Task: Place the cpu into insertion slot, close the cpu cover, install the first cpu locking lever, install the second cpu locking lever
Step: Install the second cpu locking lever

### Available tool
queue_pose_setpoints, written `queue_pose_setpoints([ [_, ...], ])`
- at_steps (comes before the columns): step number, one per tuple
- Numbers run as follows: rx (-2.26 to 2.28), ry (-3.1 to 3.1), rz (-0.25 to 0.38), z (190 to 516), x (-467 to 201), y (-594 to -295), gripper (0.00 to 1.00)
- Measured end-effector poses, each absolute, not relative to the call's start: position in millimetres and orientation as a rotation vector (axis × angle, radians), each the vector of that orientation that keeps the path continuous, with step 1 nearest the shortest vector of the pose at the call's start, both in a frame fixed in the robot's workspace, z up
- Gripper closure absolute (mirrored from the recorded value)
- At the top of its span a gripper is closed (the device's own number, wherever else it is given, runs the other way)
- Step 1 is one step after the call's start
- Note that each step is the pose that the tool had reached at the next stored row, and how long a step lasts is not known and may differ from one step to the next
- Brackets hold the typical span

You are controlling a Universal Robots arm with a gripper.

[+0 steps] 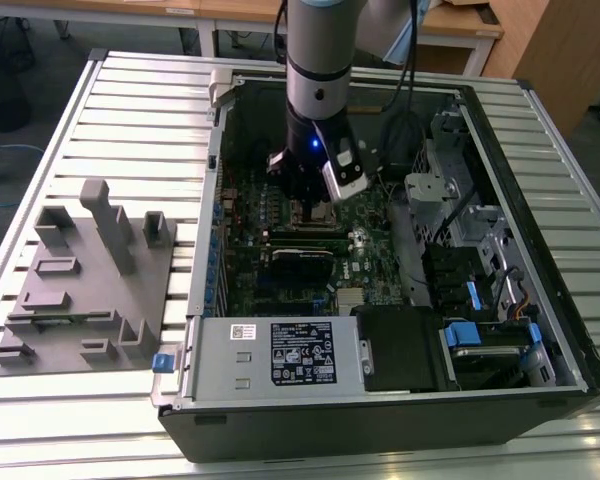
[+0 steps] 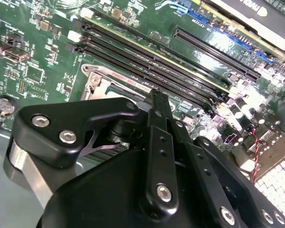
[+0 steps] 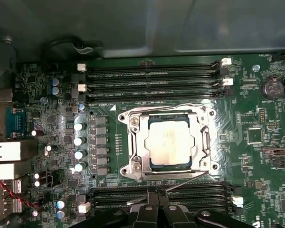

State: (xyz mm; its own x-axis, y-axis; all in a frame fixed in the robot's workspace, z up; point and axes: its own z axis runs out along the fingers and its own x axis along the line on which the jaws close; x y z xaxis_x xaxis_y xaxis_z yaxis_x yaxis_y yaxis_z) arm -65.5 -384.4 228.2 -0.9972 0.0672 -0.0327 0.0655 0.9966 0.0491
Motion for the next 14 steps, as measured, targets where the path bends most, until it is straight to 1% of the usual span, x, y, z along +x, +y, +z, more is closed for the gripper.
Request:
queue_pose_setpoints([
  [14,0.103,3.104,0.075,226.7,-67.7,-384.4,0.90],
])
